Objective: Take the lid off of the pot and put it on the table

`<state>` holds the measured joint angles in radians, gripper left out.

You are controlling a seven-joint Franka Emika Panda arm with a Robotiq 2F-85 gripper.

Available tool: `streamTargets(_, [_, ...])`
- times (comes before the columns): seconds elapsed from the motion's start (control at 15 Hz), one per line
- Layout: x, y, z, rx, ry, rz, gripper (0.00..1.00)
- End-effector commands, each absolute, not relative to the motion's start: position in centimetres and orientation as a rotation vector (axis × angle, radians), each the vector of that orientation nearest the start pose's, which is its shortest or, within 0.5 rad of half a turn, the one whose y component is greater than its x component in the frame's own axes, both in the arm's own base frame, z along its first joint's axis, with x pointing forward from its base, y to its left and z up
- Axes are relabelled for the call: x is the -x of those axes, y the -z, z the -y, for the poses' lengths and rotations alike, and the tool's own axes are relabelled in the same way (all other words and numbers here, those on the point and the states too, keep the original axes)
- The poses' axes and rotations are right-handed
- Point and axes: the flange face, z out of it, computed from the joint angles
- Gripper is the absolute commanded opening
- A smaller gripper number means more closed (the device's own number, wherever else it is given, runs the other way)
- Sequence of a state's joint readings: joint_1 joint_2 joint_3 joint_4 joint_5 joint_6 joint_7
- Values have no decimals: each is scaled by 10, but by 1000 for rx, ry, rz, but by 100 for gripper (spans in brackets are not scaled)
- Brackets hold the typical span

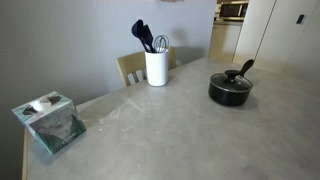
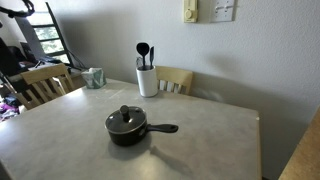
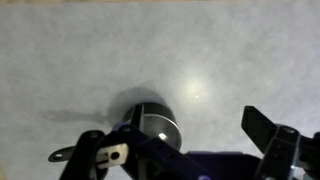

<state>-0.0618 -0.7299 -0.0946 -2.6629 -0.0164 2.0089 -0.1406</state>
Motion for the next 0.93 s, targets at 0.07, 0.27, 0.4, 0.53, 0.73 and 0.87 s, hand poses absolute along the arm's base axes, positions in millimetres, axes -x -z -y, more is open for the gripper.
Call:
streamTargets(0.07, [-335, -460, 62, 3077, 105, 149, 100])
streamTargets(0.27, [-340, -457, 64, 3067, 93, 191, 100])
streamTargets(0.4, [-340, -458, 63, 3067, 93, 197, 100])
streamTargets(0.53, [-347, -453, 73, 3075, 76, 235, 100])
streamTargets(0.73, [-366, -450, 95, 3084, 7, 417, 100])
streamTargets(0.87, [-386, -447, 115, 3093, -42, 571, 100])
